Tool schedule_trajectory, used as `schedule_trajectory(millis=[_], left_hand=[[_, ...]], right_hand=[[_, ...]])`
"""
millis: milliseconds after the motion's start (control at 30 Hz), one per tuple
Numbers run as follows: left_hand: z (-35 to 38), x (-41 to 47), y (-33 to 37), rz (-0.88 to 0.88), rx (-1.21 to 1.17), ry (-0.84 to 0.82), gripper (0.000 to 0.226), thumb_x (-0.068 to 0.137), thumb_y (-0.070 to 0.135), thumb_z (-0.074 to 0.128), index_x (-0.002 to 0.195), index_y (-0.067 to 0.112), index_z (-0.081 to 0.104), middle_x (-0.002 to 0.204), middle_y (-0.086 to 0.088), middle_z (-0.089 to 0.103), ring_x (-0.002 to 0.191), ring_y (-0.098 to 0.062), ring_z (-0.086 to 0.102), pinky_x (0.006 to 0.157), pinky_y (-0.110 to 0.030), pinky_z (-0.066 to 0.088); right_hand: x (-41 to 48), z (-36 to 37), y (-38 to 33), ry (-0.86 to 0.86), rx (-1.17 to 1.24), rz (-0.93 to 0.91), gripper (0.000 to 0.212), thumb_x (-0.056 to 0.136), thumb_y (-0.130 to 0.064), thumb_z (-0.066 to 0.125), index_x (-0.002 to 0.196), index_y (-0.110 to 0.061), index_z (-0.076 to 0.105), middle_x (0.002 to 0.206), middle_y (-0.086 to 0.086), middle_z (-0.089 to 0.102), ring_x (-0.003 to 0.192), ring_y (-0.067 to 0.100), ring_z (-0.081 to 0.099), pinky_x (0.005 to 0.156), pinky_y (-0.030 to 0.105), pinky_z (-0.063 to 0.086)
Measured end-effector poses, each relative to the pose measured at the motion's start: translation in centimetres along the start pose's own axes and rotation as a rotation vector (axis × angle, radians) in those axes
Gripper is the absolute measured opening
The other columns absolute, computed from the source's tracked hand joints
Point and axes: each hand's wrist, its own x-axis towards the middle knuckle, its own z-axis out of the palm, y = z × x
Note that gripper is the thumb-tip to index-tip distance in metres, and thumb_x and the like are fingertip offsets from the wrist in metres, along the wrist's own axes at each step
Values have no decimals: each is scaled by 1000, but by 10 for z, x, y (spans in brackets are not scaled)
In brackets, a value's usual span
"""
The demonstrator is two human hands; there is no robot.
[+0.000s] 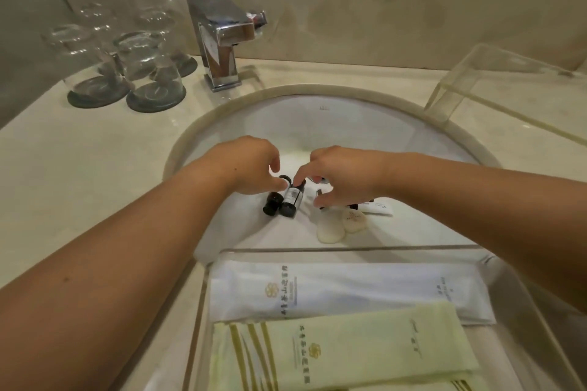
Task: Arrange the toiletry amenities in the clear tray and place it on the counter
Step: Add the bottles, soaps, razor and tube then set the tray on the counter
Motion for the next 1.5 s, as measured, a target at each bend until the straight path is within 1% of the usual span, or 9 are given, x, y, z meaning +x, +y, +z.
schedule_trajectory(millis=[200, 333, 600, 900, 1067, 1167, 1267, 1400, 1500], left_hand=[[5, 18, 4, -92, 41, -151, 44, 81, 63, 65, 104, 26, 73, 102, 3, 71, 102, -23, 64, 87, -38, 54], [8, 22, 5, -113, 45, -229, 47, 81, 61, 67, 104, 21, 74, 102, 1, 72, 100, -24, 65, 90, -40, 56], [9, 23, 5, -95, 125, -280, 37, 75, 22, 72, 113, 23, 73, 105, -1, 76, 102, -24, 69, 78, -30, 53], [13, 24, 2, -64, 92, -297, 36, 77, 26, 73, 112, 27, 67, 107, 5, 71, 98, -19, 65, 80, -30, 54], [12, 21, 2, -35, 65, -267, 33, 77, 32, 75, 109, 30, 63, 100, 9, 62, 94, -18, 59, 84, -31, 52], [6, 15, 3, 2, 26, -223, 25, 79, 33, 74, 101, 30, 61, 92, 13, 59, 88, -15, 57, 74, -30, 48], [-4, 5, 1, 42, -87, -98, 25, 80, 36, 73, 102, 29, 63, 94, 13, 62, 85, -12, 58, 74, -30, 48], [-18, -17, 8, 101, -255, 89, 21, 80, 36, 77, 98, 30, 67, 89, 14, 65, 80, -8, 61, 62, -23, 43], [-26, -38, 18, 122, -411, 200, 21, 80, 40, 79, 97, 33, 69, 91, 14, 69, 84, -6, 65, 62, -18, 43]], right_hand=[[14, 9, 4, -49, 10, 21, 49, 91, -37, 67, 138, -42, 52, 106, -6, 50, 88, 12, 46, 73, 28, 38], [18, 12, 6, -73, 20, 15, 49, 92, -33, 67, 137, -42, 53, 108, -1, 56, 88, 14, 48, 72, 28, 37], [22, 13, 13, -71, 30, 37, 36, 85, -30, 74, 119, -37, 65, 100, -3, 54, 98, 20, 55, 84, 37, 49], [17, 17, 17, -18, 33, 56, 36, 82, -29, 79, 116, -33, 68, 111, -2, 44, 102, 21, 56, 85, 42, 53], [5, 10, 17, 30, 36, 42, 33, 83, -31, 79, 114, -30, 68, 112, 0, 45, 96, 16, 50, 84, 38, 51], [-9, 5, 16, 85, 89, 93, 34, 86, -32, 77, 118, -28, 66, 118, 0, 46, 102, 14, 46, 88, 33, 48], [-32, -2, 12, 182, 175, 128, 33, 88, -31, 75, 119, -27, 65, 113, -7, 54, 97, 11, 50, 82, 24, 40], [-70, -12, 2, 285, 285, 174, 25, 89, -36, 73, 112, -29, 66, 98, -16, 66, 95, 9, 61, 84, 28, 50], [-98, -19, -7, 400, 333, 173, 25, 88, -36, 74, 110, -28, 68, 96, -17, 67, 94, 3, 61, 80, 19, 46]])
